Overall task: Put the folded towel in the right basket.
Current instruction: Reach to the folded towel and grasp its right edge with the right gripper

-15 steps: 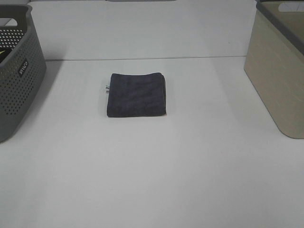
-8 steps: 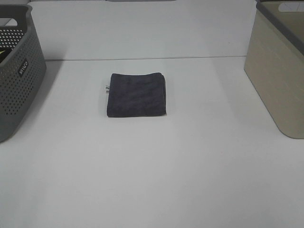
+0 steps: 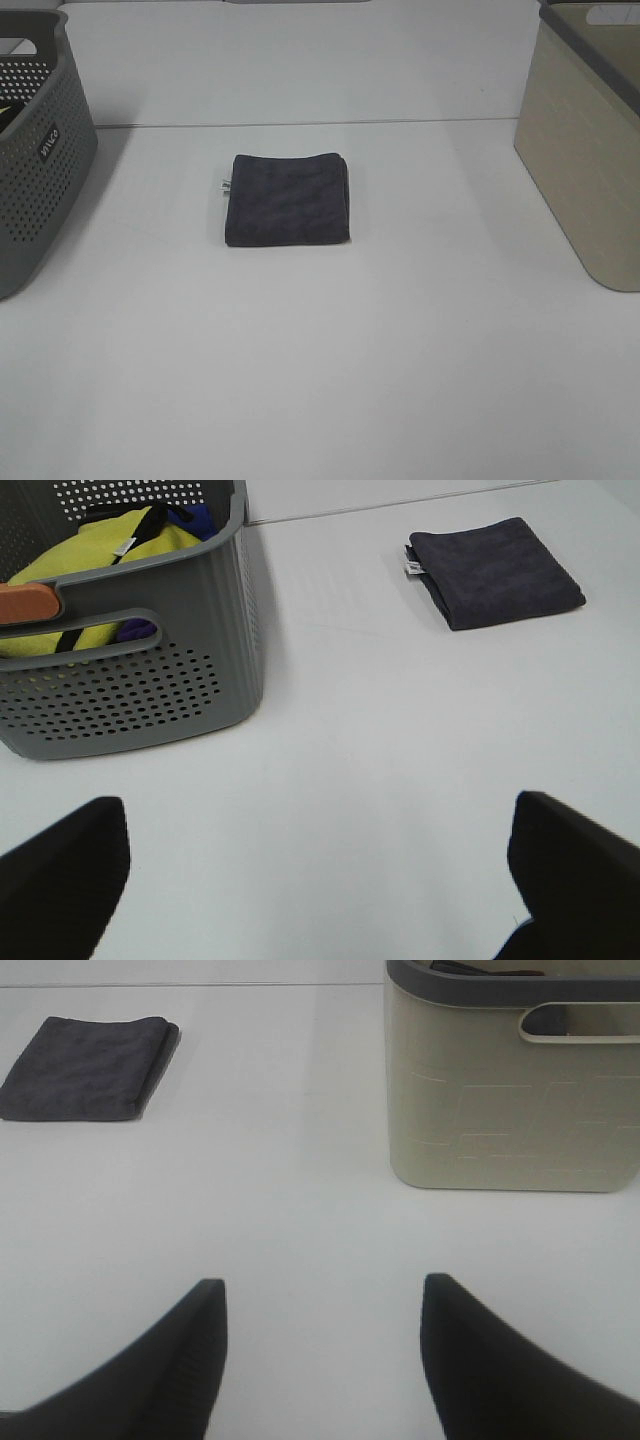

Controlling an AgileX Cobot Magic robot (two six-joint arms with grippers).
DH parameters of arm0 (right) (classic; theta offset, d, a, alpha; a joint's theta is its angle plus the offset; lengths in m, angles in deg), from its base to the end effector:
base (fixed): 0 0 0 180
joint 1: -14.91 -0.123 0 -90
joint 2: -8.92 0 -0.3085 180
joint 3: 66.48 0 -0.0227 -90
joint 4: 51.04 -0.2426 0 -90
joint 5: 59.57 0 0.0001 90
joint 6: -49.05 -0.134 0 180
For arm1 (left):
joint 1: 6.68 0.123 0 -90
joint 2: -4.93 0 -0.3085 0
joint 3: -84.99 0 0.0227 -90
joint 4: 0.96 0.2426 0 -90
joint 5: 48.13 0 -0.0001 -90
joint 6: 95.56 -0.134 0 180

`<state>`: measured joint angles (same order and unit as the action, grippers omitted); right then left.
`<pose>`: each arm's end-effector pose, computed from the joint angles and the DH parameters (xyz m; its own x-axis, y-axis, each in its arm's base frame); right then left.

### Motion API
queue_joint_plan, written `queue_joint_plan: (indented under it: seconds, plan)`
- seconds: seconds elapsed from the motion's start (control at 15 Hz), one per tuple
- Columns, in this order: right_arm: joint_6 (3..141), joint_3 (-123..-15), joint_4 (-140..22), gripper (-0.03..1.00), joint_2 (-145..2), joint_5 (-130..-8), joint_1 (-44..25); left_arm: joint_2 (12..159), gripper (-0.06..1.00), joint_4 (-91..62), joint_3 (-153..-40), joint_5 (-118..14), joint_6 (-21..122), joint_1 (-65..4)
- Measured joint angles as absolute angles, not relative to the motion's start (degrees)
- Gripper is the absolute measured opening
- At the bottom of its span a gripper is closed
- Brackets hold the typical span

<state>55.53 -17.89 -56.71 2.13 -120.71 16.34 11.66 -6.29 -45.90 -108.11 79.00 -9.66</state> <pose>0.0002 0.0116 0.2565 -0.4401 -0.0540 -0.8963 -0.0815 0.9965 -0.0200 0.0014 -0.0109 0.2561 -0.4268 0.0704 -0.9016 0.1450 0.9894 0.0086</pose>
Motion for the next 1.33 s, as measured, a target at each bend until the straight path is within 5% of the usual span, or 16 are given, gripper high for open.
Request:
queue_joint_plan:
  seconds: [0.27, 0.6, 1.07, 1.33]
  plan:
    - [55.5, -19.7, -57.8, 0.56, -3.7, -110.2, 16.3, 11.7, 0.98, -6.3, -45.9, -108.1, 79.0, -9.7]
    - [59.4, -25.8, -64.6, 0.56, -27.9, -97.4, 16.3, 11.7, 0.98, -6.3, -45.9, -108.1, 79.0, -9.7]
    - [75.7, -50.3, -79.5, 0.68, -67.3, -104.8, 16.2, 11.7, 0.98, -6.3, -45.9, -108.1, 79.0, -9.7]
    - [75.1, -62.2, -77.2, 0.69, -83.0, -105.9, 7.3, 11.7, 0.98, -6.3, -45.9, -108.1, 79.0, -9.7]
